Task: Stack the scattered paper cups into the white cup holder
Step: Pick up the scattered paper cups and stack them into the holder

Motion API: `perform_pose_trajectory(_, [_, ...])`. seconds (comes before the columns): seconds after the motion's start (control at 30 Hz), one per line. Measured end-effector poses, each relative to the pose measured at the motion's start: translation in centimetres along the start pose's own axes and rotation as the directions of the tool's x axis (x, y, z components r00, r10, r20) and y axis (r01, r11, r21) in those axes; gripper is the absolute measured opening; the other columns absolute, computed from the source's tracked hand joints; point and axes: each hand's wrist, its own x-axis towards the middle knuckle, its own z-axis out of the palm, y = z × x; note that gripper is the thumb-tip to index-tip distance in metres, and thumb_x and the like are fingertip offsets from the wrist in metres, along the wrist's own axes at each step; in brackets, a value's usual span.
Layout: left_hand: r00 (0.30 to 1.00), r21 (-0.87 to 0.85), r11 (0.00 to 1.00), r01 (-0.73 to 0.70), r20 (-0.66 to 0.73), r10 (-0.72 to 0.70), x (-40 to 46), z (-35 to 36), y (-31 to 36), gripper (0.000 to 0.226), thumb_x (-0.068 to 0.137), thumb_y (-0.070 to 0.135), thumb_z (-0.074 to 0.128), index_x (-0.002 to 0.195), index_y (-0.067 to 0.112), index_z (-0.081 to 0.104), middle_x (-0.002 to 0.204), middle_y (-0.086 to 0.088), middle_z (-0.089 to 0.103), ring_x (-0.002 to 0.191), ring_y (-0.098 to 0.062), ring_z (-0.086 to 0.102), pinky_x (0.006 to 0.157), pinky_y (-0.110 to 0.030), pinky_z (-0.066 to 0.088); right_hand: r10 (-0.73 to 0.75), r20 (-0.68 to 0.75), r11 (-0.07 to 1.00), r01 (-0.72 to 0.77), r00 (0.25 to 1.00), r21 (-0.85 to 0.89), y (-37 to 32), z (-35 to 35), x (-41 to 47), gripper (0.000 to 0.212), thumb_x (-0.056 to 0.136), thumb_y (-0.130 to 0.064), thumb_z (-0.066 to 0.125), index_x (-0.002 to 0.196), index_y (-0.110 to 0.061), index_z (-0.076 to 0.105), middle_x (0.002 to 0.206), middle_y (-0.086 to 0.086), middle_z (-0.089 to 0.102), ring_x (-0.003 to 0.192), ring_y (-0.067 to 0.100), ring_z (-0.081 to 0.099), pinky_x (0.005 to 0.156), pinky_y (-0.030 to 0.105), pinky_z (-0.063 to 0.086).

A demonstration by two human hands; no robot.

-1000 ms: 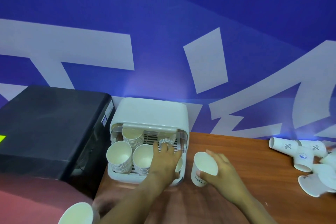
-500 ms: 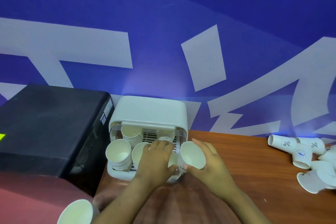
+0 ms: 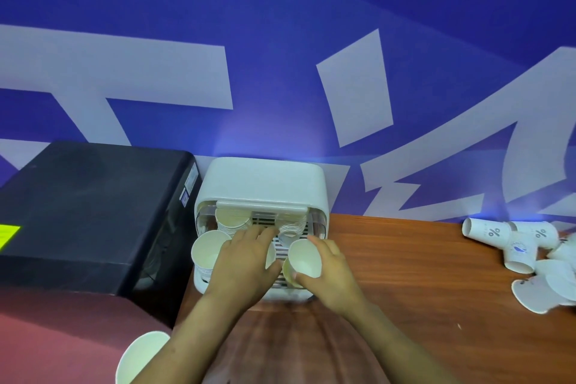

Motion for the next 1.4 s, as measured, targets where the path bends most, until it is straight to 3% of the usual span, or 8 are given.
perform_pose_trajectory(0.17, [1.000,-0.018,1.000,-0.011,-0.001,0.011,0.2,-0.6,0.2,0.054,0.092,0.041,0.048,0.143,0.031,0.032,0.139,0.010,0.041,0.129,-0.015,0.038,0.099,-0.028,0.034,0.089,0.131,0.988,-0.072,0.987,-0.135,0.3,0.8,0.2,0.080,0.072,-0.060,0.068,0.141,-0.036,0.035,0.140,-0.007,0.036,0.128,0.022,0.036,0.107,0.032,0.033])
perform_pose_trajectory(0.4, [0.999,-0.046,0.998,-0.036,-0.005,0.035,-0.7,-1.4,1.1,0.053,0.091,0.039,0.051,0.141,0.029,0.037,0.136,0.005,0.045,0.125,-0.020,0.042,0.098,-0.033,0.039,0.063,0.080,0.991,-0.053,0.995,-0.121,0.1,-3.3,-1.9,0.072,0.081,-0.038,0.068,0.144,-0.028,0.034,0.143,-0.002,0.034,0.133,0.020,0.034,0.110,0.030,0.030])
perform_pose_trajectory(0.53, [0.996,-0.090,0.992,-0.087,-0.016,0.086,-0.9,-0.7,2.9,0.050,0.089,0.038,0.054,0.136,0.027,0.042,0.136,0.004,0.047,0.123,-0.021,0.044,0.097,-0.036,0.042,0.097,0.062,0.987,-0.088,0.993,-0.132,0.8,-5.9,-4.4,0.068,0.084,-0.036,0.066,0.144,-0.026,0.035,0.141,-0.001,0.036,0.132,0.019,0.038,0.111,0.029,0.030])
perform_pose_trajectory(0.7, [0.988,-0.112,0.982,-0.150,0.024,0.154,-1.5,0.5,5.6,0.049,0.089,0.038,0.054,0.136,0.029,0.043,0.134,0.004,0.048,0.123,-0.021,0.045,0.095,-0.034,0.042,0.134,0.015,0.979,-0.130,0.991,-0.156,2.0,-9.1,-7.2,0.062,0.086,-0.036,0.065,0.142,-0.026,0.040,0.138,-0.002,0.040,0.125,0.015,0.045,0.106,0.028,0.035])
perform_pose_trajectory(0.8, [0.991,-0.109,0.985,-0.135,0.007,0.137,-1.4,0.8,7.7,0.050,0.088,0.039,0.057,0.135,0.027,0.046,0.132,0.002,0.052,0.121,-0.022,0.049,0.094,-0.036,0.044,0.118,-0.019,0.984,-0.119,0.993,-0.135,3.8,-11.5,-8.7,0.051,0.086,-0.036,0.065,0.134,-0.026,0.049,0.127,-0.006,0.050,0.106,0.007,0.049,0.098,0.024,0.039])
perform_pose_trajectory(1.0, [0.990,-0.076,0.987,-0.141,0.017,0.143,0.1,3.9,16.8,0.051,0.087,0.039,0.059,0.134,0.025,0.046,0.127,0.000,0.055,0.116,-0.022,0.053,0.095,-0.038,0.046,0.126,-0.050,0.990,-0.129,0.991,-0.050,11.4,-17.0,-9.9,0.036,0.085,-0.035,0.065,0.120,-0.025,0.060,0.103,-0.009,0.061,0.092,0.009,0.058,0.089,0.029,0.048])
perform_pose_trajectory(1.17, [0.989,-0.079,0.992,-0.104,0.098,0.111,1.4,9.6,27.6,0.053,0.087,0.040,0.058,0.136,0.030,0.042,0.132,0.003,0.052,0.121,-0.020,0.050,0.095,-0.035,0.046,0.149,0.019,0.989,-0.148,0.989,-0.019,20.6,-22.9,-11.1,0.033,0.087,-0.032,0.064,0.118,-0.026,0.059,0.103,-0.008,0.060,0.090,0.010,0.059,0.086,0.027,0.048])
perform_pose_trajectory(1.4, [0.971,-0.104,0.993,-0.063,0.222,0.085,4.1,15.5,39.0,0.053,0.089,0.039,0.057,0.138,0.028,0.040,0.133,0.002,0.051,0.121,-0.020,0.049,0.097,-0.037,0.045,0.211,-0.026,0.976,-0.212,0.977,-0.045,31.6,-32.0,-10.6,0.036,0.087,-0.029,0.062,0.122,-0.024,0.057,0.107,-0.005,0.061,0.093,0.010,0.056,0.078,0.021,0.041])
